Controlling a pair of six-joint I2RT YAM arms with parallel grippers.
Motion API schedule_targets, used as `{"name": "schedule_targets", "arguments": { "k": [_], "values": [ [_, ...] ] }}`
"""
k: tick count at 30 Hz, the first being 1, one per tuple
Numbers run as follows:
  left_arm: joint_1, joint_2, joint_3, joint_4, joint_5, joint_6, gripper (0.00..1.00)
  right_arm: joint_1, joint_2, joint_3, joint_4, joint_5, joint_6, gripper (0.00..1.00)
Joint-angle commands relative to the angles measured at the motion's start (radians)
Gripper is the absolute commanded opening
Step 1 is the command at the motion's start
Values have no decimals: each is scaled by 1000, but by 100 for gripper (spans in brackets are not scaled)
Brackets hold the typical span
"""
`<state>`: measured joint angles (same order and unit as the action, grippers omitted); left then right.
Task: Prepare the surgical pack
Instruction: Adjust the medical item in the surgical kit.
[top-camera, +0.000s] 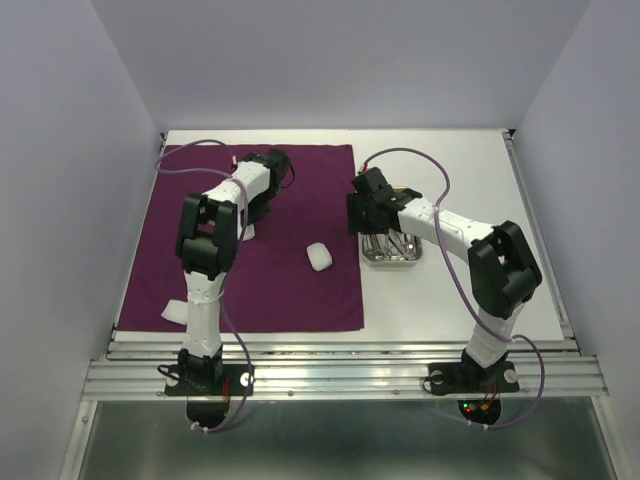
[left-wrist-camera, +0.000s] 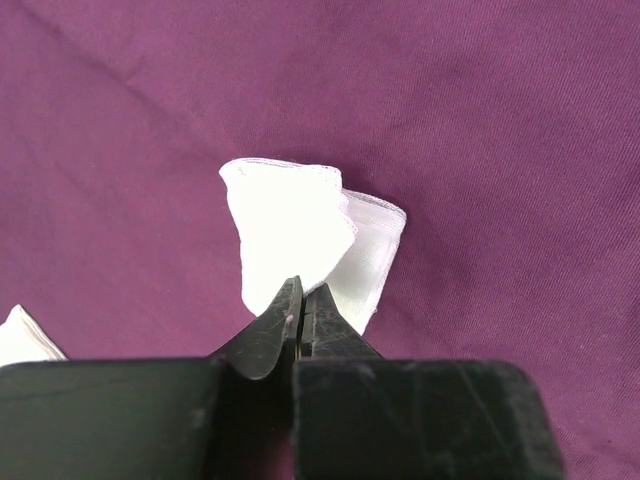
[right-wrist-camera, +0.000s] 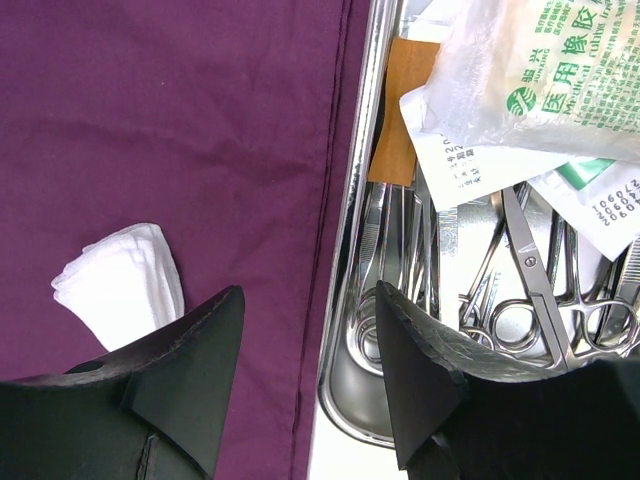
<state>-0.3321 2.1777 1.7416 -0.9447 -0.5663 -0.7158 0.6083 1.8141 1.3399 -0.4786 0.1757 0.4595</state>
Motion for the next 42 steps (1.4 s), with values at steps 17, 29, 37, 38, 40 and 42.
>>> {"name": "schedule_targets", "arguments": {
  "k": [17,29,37,38,40,42],
  "values": [
    [-47,-59,85,-74,-24,9,49,-7,-27,-28,52,-25,5,61],
    [-47,-303,32,-180,-130,-13,50,-7,-55,-44,67,-48,15,61],
    [76,-443,-149,-148,-149,-24,50,16,-62,-44,100,-130,28,62],
    [96,-453,-152,-131,-138,-16,50,34,-62,-39,100,-130,30,62],
    [119,-489,-156,-123,-123,1,52,54,-62,-31,100,-131,34,62],
    [143,-522,-174,-120,-113,-2,55,82,-56,-21,101,-128,39,62]
  ]
}}
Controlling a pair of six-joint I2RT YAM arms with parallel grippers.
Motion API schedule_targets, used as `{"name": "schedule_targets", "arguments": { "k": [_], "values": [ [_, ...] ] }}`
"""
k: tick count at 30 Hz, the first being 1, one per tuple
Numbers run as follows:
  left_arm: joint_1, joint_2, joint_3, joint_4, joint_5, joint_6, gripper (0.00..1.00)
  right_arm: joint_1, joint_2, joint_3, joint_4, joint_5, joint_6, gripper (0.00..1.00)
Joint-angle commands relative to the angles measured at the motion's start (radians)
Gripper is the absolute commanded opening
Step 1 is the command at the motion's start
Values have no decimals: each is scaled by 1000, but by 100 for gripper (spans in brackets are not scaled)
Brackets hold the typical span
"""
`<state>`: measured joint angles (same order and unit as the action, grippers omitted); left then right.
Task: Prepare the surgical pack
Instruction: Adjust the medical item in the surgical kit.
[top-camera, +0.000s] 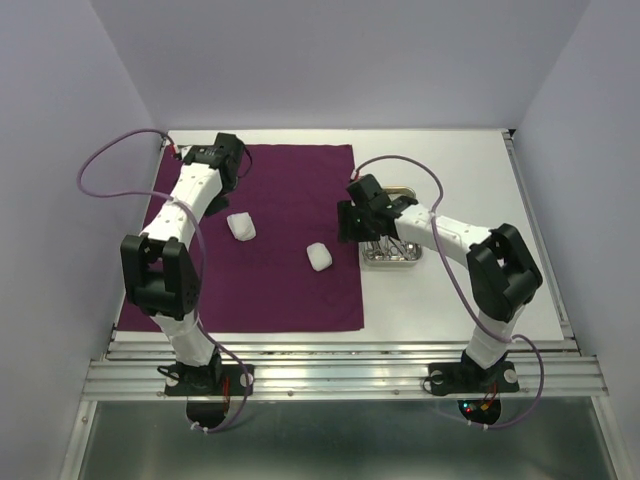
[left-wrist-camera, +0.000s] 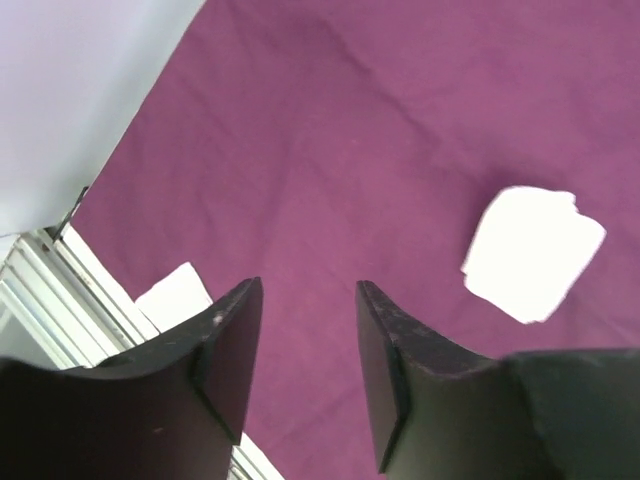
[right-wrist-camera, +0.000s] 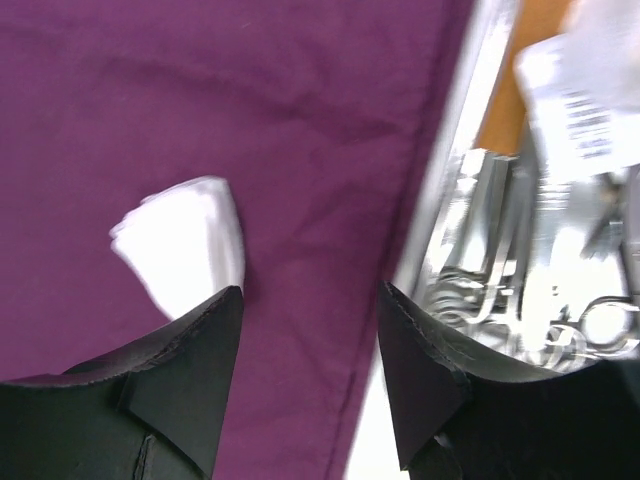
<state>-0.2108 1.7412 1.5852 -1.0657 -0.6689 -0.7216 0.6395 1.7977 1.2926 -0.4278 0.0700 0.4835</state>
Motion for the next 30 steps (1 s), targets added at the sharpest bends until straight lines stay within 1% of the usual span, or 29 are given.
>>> {"name": "schedule_targets", "arguments": {
  "k": [1,5,8,10,11,12,15,17,20,23,24,26,30],
  "values": [
    [25,-97,-33,0,-12,-12,56,51,-37,30,49,-22,15,62],
    [40,-147,-129,-13,-26,-84,56,72,-29,36,54,-24,20,62],
    [80,-155,-259,21,-41,-122,54,81,-23,40,54,-33,18,62],
    [102,-134,-286,9,-55,-148,54,81,-21,45,47,-35,14,62],
    [103,-121,-297,-22,-79,-169,54,81,-20,51,44,-33,7,62],
    [102,-105,-313,-33,-86,-209,54,81,-15,56,34,-33,4,62],
    [103,-104,-363,-25,-83,-233,54,91,-8,71,21,-29,-5,62],
    [109,-112,-395,10,-52,-220,54,91,-4,80,11,-24,-8,62],
    [140,-98,-488,111,-25,-188,54,91,3,93,-3,-19,-8,62],
    [151,-82,-530,138,-20,-177,54,91,8,94,-12,-13,-8,62],
    [159,-81,-559,174,-12,-167,54,91,11,96,-15,-13,-5,62],
    [169,-80,-585,219,-8,-150,53,91,22,108,-28,-15,-6,62],
    [177,-36,-585,220,-14,-151,53,100,43,135,-46,-15,-3,62]
  ]
}}
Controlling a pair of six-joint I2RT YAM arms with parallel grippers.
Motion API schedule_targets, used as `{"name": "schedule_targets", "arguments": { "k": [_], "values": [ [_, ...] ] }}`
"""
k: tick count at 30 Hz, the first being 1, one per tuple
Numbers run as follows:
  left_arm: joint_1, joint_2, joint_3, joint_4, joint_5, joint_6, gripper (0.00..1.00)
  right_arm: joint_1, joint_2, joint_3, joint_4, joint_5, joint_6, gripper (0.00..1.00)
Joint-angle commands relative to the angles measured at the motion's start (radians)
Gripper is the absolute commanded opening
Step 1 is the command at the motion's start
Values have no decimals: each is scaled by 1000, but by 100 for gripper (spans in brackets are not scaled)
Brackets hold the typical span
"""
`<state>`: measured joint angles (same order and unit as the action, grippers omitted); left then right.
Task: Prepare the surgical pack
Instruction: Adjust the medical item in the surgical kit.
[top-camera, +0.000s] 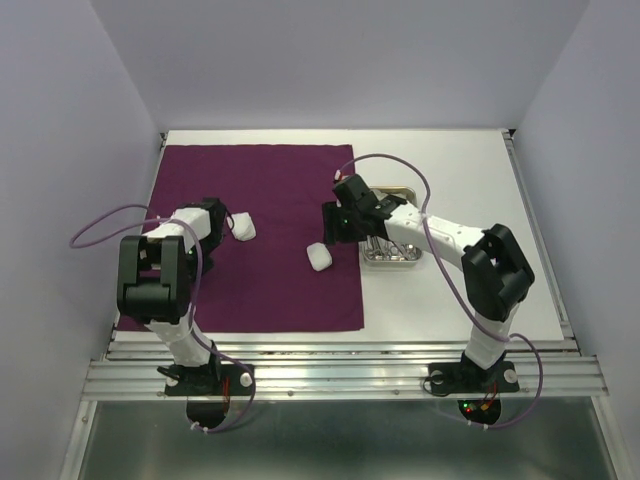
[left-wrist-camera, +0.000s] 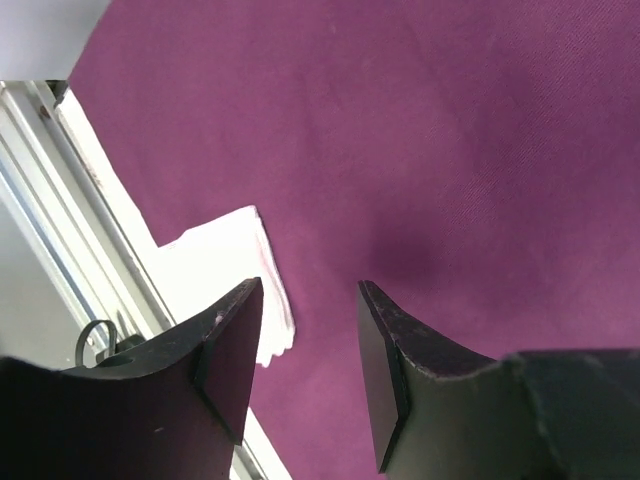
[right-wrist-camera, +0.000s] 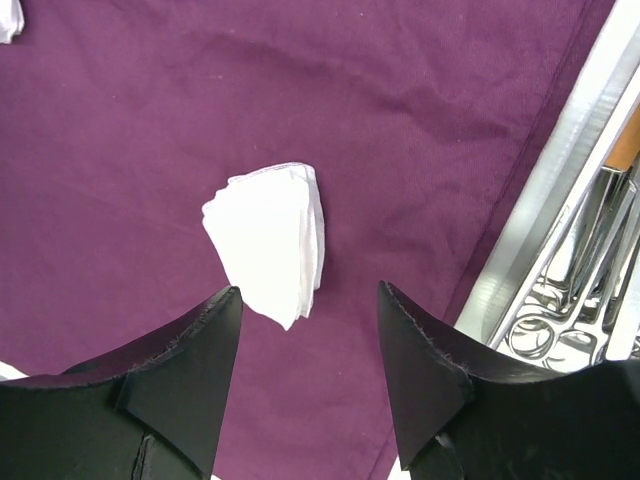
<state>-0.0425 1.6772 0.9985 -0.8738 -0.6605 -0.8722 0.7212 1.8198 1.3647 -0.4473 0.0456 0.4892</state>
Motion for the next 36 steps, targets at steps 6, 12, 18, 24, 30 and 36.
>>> {"name": "schedule_targets", "arguments": {
  "k": [6,12,18,24,30,36],
  "values": [
    [20,88,6,19,-34,-4,52,27,44,109,-42,19,-11,62],
    [20,66,0,-16,-47,-37,51,27,53,122,-56,28,-17,62],
    [20,52,8,-42,-33,-57,51,27,64,129,-54,22,-17,62],
    [33,49,25,-126,-91,-172,51,27,64,129,-54,25,-17,62],
    [33,-2,51,-180,-111,-225,51,37,62,120,-56,27,-15,62],
    [35,-14,94,-251,-108,-226,51,37,62,125,-56,30,-17,63]
  ]
}}
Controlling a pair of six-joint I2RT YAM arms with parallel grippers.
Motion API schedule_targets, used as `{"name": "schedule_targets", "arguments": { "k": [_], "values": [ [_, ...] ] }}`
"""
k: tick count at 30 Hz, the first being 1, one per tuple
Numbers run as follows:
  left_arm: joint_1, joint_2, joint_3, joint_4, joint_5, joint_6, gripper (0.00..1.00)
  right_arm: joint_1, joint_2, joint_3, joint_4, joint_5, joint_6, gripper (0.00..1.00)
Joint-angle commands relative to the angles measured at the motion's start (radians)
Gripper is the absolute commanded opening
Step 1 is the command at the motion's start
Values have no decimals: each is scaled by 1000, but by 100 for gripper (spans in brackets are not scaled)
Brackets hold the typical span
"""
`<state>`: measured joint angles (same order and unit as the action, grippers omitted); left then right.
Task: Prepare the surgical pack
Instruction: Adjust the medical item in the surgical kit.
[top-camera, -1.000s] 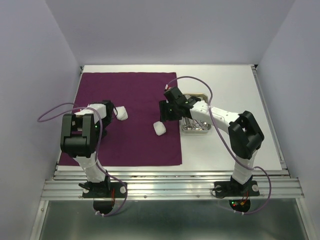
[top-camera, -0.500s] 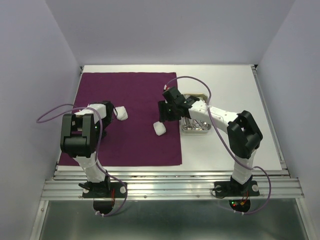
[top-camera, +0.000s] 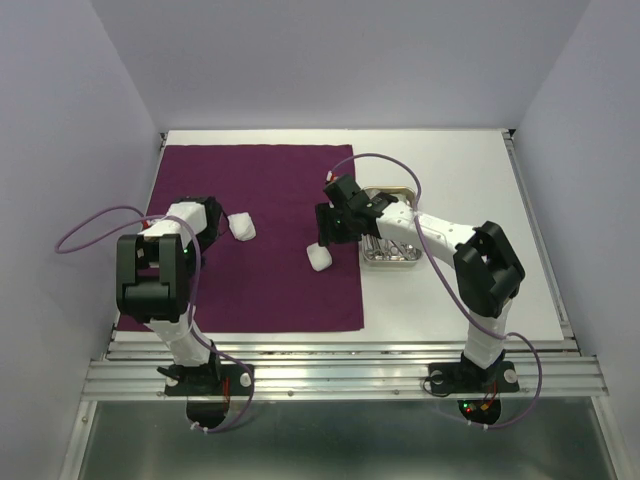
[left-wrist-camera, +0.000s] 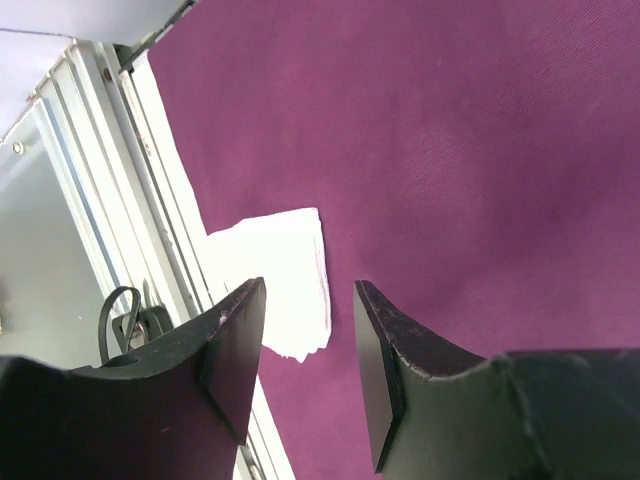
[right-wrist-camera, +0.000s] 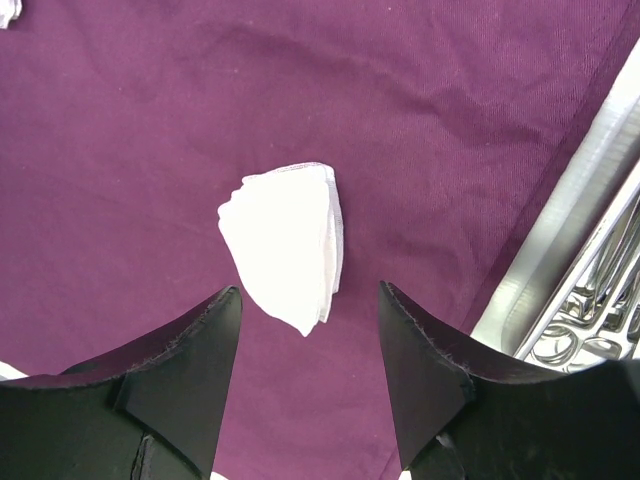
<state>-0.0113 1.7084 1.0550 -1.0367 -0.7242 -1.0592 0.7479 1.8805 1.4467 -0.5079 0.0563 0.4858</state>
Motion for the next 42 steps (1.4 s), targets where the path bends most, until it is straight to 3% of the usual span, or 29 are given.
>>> {"name": "schedule_targets", "arguments": {
  "k": [1,10,18,42],
  "values": [
    [2,-50,36,-89,-40,-33,51,10,2,43,5,20,-13,63],
    [2,6,-3,-88,-50,-64,51,10,20,57,5,13,-15,63],
    [2,97,-15,-62,-46,-62,57,10,22,60,5,14,-13,63],
    [2,138,-24,-51,-40,-67,58,10,25,53,11,14,-13,63]
  ]
}}
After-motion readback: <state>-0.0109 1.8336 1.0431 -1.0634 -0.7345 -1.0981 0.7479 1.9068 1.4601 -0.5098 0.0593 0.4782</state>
